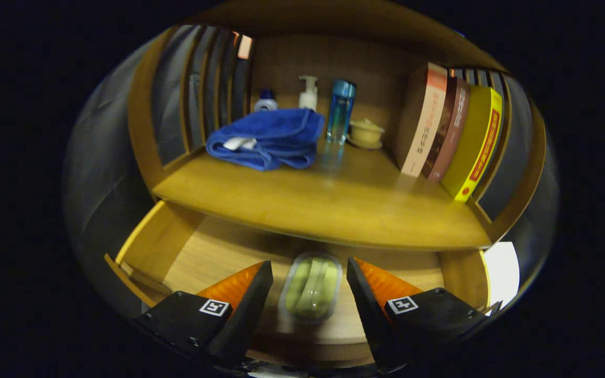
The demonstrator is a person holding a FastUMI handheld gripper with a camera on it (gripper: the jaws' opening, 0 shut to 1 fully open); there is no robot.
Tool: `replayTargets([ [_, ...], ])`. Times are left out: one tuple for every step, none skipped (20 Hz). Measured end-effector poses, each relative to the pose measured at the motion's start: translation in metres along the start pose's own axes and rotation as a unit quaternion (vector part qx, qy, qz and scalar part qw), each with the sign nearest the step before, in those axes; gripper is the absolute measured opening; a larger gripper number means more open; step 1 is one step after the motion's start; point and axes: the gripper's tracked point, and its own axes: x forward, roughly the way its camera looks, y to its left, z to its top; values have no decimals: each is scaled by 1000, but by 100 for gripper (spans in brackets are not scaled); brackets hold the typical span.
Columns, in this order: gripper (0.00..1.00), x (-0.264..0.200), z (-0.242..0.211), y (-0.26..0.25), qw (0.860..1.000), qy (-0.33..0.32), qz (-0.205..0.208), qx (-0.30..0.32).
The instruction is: Pull open the drawer, take out the items inside it, and place them on the countertop above the cabinet.
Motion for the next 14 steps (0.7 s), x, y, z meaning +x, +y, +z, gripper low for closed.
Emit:
replayTargets([
  [94, 5, -8, -2, 1000, 13, -2, -1],
  [94, 10, -14, -2, 1000, 24, -2, -1],
  [94, 13, -19, 0, 999, 32, 1, -2],
  [94, 15, -23, 1, 999, 40, 3, -2],
  [93, 18, -27, 2, 999, 46, 4, -3],
  [92, 22, -33, 2, 999, 53, 5, -2],
  [86, 27, -37, 3, 998, 58, 5, 0],
  [81, 30, -43, 4, 998, 65, 4, 2],
  [75, 32, -47, 4, 997, 72, 4, 8],
  [73, 34, -49, 4, 997, 74, 4, 11],
  [67, 35, -50, 4, 997, 76, 5, 15],
  [62, 36, -48, 5, 997, 70, 8, 17],
  [60, 37, -48, 3, 998, 67, 7, 18],
  [58, 38, -44, 0, 998, 58, -1, 20],
])
